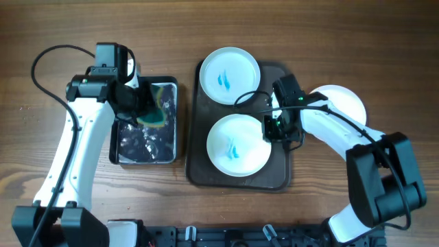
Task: Clean dirty plates on tray and stack at the side
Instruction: 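Move the sponge onto the lower plate while right gripper holds its rim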
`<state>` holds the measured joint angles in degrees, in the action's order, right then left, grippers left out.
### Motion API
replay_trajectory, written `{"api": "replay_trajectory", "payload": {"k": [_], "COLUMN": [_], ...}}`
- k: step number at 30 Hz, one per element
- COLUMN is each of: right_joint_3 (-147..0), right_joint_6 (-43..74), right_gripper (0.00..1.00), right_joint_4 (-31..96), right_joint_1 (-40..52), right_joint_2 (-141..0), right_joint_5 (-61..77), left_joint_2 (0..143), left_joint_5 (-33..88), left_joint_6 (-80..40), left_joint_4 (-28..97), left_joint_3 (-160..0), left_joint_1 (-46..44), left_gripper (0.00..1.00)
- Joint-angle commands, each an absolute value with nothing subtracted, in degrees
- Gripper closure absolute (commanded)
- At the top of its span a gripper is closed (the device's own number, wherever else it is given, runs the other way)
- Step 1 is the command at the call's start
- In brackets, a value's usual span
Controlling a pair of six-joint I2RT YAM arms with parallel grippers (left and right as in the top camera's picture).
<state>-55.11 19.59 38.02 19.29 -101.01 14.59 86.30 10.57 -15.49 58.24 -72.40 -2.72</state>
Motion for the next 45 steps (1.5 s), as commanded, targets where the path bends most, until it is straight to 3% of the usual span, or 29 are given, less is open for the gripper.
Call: {"api": "replay_trajectory", "payload": {"k": [1,7,15,21,29,36,39,43,45], "right_joint_3": [-52.38,-51.94,-51.94,-51.94,-51.94,-51.94,-51.94,-51.94,-51.94], "right_joint_6": [25.63,26.98,26.50,26.50,26.50,26.50,26.48,25.61,25.43], "right_gripper": [0.95,0.96,0.96,0.96,0.96,0.96,0.96,0.96,0.96], "right_joint_4": [35.27,34.13,35.99,36.05,36.25,36.29,36.29,36.29,36.32], "right_joint_1": [19.42,19.42,19.42,19.42,19.42,19.42,19.42,19.42,19.42], "right_joint_2": [-101.91,-101.91,-101.89,-101.91,-101.91,-101.89,-101.91,-101.91,-101.91], "right_joint_5": [8.88,5.89,5.96,5.96,5.93,5.96,5.93,5.96,5.93], "left_joint_2": [85.12,87.59,98.65,109.06,111.28,111.11,111.11,111.57,112.16], "left_joint_5": [16.51,16.49,23.59,20.80,-0.40,-8.03,-2.68,20.80,24.21], "left_joint_6": [-14.33,-19.73,-27.73,-32.60,-34.44,-29.98,-27.77,-25.85,-25.93], "left_joint_4": [58.30,54.54,33.26,27.49,37.52,41.41,40.51,34.24,31.44], "left_joint_3": [-73.60,-71.68,-64.99,-64.97,-65.28,-65.54,-66.67,-66.65,-66.65], "left_joint_1": [-5.26,-13.50,-28.88,-36.86,-31.79,-26.41,-26.17,-28.77,-30.85], "left_gripper": [0.96,0.96,0.96,0.96,0.96,0.96,0.96,0.96,0.96]}}
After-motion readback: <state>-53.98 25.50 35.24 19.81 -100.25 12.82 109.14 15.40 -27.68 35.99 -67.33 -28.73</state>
